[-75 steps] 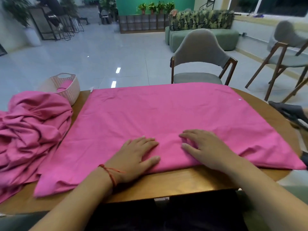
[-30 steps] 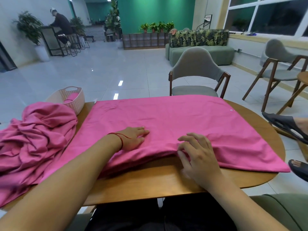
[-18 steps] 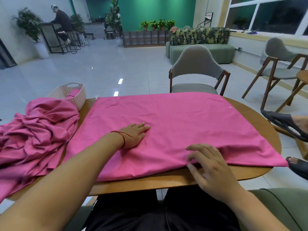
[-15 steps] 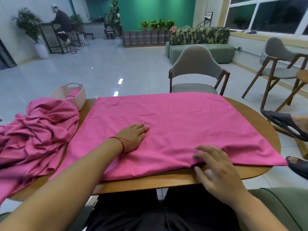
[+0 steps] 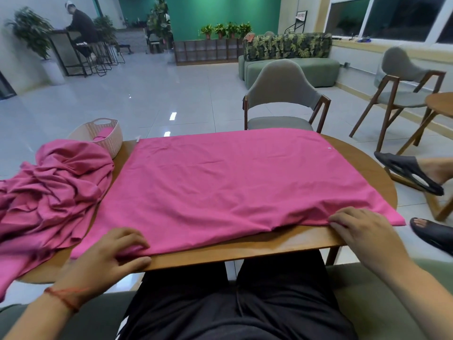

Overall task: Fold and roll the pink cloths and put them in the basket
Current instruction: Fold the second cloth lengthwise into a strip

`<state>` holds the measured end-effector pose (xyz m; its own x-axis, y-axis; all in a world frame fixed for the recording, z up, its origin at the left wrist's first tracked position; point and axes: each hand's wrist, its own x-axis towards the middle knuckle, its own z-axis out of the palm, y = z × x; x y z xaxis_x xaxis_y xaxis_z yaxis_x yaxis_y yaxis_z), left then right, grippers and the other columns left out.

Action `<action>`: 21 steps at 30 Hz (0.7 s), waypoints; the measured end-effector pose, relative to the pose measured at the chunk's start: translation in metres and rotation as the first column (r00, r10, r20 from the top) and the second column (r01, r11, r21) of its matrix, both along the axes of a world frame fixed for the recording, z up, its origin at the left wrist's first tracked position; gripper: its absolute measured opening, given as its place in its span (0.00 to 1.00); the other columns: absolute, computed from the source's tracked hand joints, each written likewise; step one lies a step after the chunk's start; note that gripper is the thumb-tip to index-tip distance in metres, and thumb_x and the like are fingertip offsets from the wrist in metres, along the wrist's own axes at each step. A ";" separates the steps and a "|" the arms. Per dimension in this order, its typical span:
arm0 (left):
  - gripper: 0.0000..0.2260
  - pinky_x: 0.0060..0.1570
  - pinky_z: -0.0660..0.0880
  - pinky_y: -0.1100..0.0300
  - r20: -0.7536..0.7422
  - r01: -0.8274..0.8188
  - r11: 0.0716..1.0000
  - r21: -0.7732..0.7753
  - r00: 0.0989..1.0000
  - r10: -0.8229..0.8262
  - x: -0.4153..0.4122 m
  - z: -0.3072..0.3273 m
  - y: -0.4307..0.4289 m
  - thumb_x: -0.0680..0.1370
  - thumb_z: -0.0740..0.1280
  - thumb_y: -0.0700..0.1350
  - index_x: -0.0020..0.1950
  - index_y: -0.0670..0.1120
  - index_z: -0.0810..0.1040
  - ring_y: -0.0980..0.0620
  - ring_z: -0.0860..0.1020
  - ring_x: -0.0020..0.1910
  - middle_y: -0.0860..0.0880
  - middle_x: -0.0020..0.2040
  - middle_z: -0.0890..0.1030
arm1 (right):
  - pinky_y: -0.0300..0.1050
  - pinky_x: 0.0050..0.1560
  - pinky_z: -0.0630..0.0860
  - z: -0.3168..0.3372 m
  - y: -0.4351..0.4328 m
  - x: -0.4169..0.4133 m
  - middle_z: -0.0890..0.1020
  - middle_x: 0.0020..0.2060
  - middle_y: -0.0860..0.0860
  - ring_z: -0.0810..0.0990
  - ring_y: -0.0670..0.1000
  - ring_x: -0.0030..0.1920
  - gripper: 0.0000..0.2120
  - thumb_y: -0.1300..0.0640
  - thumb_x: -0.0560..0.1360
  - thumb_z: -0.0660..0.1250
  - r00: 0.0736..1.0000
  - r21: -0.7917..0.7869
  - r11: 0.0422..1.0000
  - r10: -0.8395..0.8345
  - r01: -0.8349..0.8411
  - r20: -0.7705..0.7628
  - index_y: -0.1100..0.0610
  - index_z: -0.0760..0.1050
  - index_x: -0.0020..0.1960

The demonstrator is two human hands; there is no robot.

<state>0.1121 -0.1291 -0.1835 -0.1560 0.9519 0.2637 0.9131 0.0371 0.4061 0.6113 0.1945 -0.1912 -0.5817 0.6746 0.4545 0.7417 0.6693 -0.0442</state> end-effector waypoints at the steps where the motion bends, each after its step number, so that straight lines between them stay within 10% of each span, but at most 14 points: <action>1: 0.12 0.60 0.72 0.64 0.009 -0.014 1.000 0.013 1.000 0.014 -0.003 -0.003 -0.005 0.76 0.70 0.65 0.51 0.59 0.83 0.56 0.81 0.58 0.61 0.56 0.80 | 0.55 0.47 0.75 0.002 0.001 0.001 0.82 0.49 0.43 0.82 0.53 0.48 0.06 0.55 0.78 0.76 0.999 0.016 1.000 0.019 -0.019 0.029 0.46 0.83 0.53; 8: 0.16 0.54 0.73 0.61 0.020 -0.122 0.987 0.101 0.993 0.120 -0.020 0.007 -0.017 0.79 0.64 0.65 0.49 0.56 0.82 0.58 0.81 0.52 0.58 0.50 0.82 | 0.56 0.55 0.74 0.022 0.001 0.038 0.82 0.50 0.42 0.82 0.53 0.50 0.13 0.45 0.83 0.58 0.994 0.031 0.993 0.112 -0.112 0.015 0.45 0.80 0.54; 14: 0.09 0.54 0.77 0.48 -0.037 -0.131 0.991 0.028 0.991 0.132 -0.021 0.017 -0.019 0.80 0.63 0.64 0.52 0.61 0.78 0.56 0.80 0.53 0.61 0.51 0.80 | 0.57 0.56 0.74 0.025 -0.015 0.042 0.82 0.50 0.38 0.82 0.51 0.51 0.06 0.51 0.81 0.69 0.995 -0.094 0.991 0.095 -0.097 -0.026 0.39 0.76 0.52; 21: 0.17 0.59 0.74 0.60 -0.127 0.028 0.999 0.034 0.992 -0.023 0.045 0.017 0.014 0.78 0.70 0.64 0.59 0.56 0.80 0.59 0.79 0.57 0.62 0.56 0.80 | 0.54 0.56 0.76 0.019 -0.036 0.007 0.81 0.55 0.38 0.81 0.48 0.55 0.12 0.54 0.76 0.78 0.982 -0.189 0.964 0.177 -0.186 -0.067 0.44 0.81 0.56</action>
<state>0.1569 -0.1146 -0.1667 -0.0950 0.9448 0.3137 0.9576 0.0006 0.2882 0.6184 0.1585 -0.1725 -0.6829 0.6374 0.3569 0.6022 0.7677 -0.2189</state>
